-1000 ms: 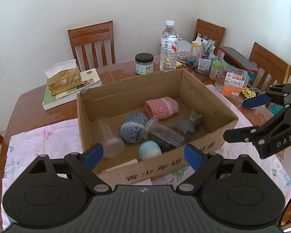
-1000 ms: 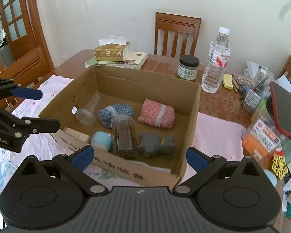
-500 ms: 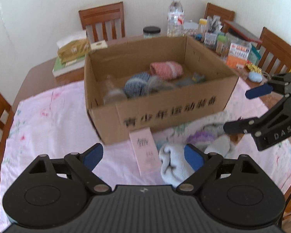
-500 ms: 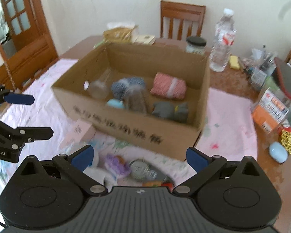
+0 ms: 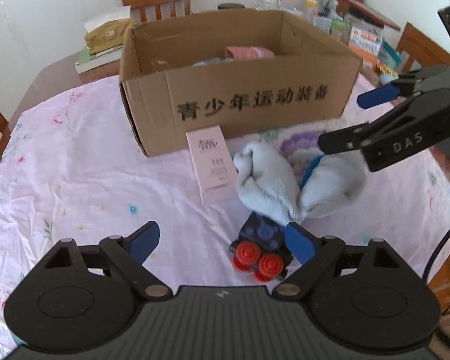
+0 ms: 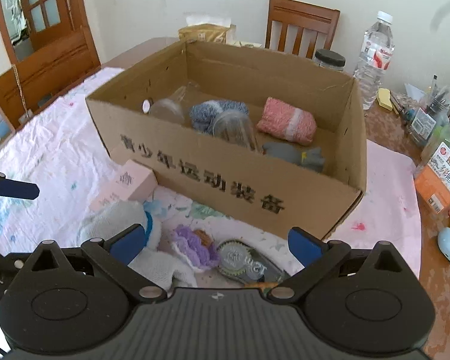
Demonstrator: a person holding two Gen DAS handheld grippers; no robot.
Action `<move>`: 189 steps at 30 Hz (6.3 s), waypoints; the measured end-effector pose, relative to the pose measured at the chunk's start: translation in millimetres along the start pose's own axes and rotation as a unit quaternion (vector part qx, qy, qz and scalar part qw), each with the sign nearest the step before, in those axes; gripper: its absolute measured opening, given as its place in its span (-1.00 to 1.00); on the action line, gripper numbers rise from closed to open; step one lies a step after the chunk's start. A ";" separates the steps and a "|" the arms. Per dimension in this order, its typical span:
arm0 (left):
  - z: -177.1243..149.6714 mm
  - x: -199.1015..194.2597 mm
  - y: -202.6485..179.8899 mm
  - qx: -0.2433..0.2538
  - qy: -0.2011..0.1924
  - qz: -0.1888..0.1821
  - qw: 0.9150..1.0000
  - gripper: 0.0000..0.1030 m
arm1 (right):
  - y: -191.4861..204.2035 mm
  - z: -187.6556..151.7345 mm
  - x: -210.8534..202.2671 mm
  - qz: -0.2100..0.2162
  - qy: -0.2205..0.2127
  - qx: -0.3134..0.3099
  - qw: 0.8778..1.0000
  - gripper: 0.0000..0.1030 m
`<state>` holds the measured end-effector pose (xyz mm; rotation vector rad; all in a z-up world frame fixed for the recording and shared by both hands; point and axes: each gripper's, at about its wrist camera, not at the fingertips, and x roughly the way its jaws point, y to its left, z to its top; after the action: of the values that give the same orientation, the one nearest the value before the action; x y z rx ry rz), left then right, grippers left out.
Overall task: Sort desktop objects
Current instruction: 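Withdraw both open tools from the box back over the table, then lower the left tool to the black toy train while the right tool lowers to the white knit glove, then close the left tool on the black toy train while the right tool grasps the white glove, then lift and carry the toy train and glove over the box with both tools, then open both tools to drop the toy train and glove into the box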
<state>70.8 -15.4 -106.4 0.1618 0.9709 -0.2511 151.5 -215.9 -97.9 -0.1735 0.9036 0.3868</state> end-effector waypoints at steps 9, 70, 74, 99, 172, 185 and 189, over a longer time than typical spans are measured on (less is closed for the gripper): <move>-7.1 7.8 -9.5 0.049 -0.006 -0.023 0.999 0.76 | 2.9 -34.5 -7.9 -0.026 0.014 -0.012 0.999 1.00; -3.9 19.5 2.2 0.126 -0.006 -0.111 0.986 0.04 | 58.2 -73.2 10.8 0.074 -0.005 -0.174 0.982 0.95; -2.2 16.2 2.0 0.134 -0.004 -0.110 0.985 0.03 | 55.3 -71.1 13.4 0.073 0.005 -0.180 0.981 0.67; 40.6 -24.6 2.7 0.154 -0.064 -0.099 0.981 0.03 | 31.0 -35.6 -29.0 0.060 -0.024 -0.169 0.984 0.56; 161.6 15.0 40.0 0.167 -0.090 -0.039 0.981 0.63 | -60.0 102.6 16.2 -0.018 -0.045 -0.123 0.991 0.56; 153.8 14.3 36.9 0.170 -0.086 -0.046 0.981 0.77 | -63.9 96.4 21.2 -0.048 -0.045 -0.112 0.992 1.00; 151.1 14.6 34.1 0.170 -0.081 -0.050 0.981 0.83 | -63.9 93.1 18.8 -0.049 -0.043 -0.108 0.992 1.00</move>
<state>208.1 -22.1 -33.8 0.3995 0.7704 -0.5155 255.3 -241.2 -57.0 -0.3948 0.7641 0.3976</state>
